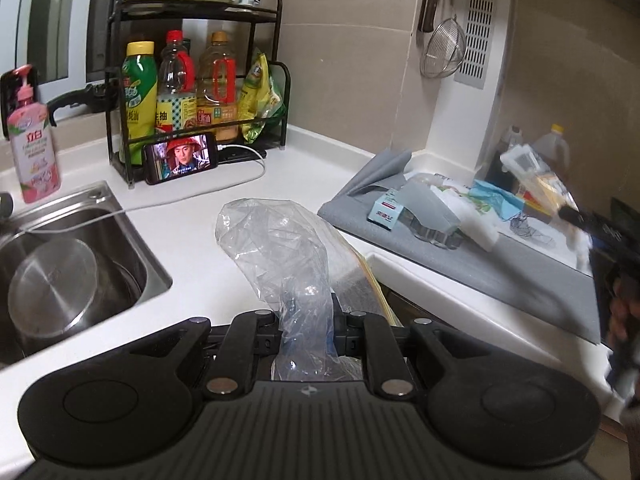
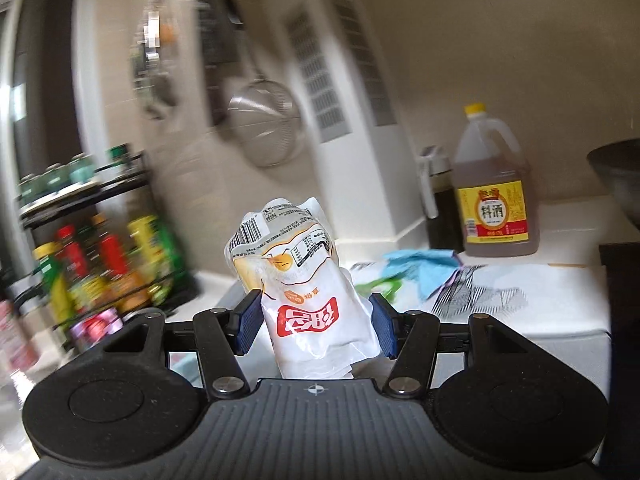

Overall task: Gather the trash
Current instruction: 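Carry the plastic bag and white pouch down toward the trash bin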

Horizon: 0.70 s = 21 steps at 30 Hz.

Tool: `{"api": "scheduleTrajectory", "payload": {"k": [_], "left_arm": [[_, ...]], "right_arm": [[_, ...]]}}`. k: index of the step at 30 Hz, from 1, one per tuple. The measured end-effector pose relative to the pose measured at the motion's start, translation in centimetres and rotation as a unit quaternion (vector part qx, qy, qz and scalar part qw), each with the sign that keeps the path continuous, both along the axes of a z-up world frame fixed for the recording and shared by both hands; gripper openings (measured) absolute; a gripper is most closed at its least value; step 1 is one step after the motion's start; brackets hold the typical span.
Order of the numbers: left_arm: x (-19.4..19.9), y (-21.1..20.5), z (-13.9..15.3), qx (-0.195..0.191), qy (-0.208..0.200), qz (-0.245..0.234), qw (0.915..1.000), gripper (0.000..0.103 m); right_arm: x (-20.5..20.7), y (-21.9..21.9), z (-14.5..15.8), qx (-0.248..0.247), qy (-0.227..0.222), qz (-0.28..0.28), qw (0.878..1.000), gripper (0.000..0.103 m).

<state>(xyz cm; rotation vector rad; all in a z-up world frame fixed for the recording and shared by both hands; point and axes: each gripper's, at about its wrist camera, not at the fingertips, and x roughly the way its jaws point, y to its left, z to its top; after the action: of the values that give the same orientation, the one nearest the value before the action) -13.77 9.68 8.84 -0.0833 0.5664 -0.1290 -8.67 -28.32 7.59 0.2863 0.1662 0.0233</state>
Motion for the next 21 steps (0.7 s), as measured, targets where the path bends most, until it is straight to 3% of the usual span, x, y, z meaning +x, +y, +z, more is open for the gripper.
{"api": "scheduleTrajectory", "payload": {"k": [9,15,21], "left_arm": [[-3.6,0.6,-2.5,-0.030,0.016,-0.022,0.9992,0.015],[-4.7,0.9,-4.1,-0.024,0.033,-0.013,0.9991,0.015],[-5.4,1.2,-4.8,-0.017,0.034,-0.010,0.9992,0.015]], "right_arm": [[-9.0,5.3,-1.9,-0.017,0.058,0.032,0.998,0.060],[-10.2,8.4,-4.2,-0.025,0.120,0.061,0.991,0.060],[-10.3,11.2,-5.1,-0.043,0.142,0.089,0.985,0.060]]}}
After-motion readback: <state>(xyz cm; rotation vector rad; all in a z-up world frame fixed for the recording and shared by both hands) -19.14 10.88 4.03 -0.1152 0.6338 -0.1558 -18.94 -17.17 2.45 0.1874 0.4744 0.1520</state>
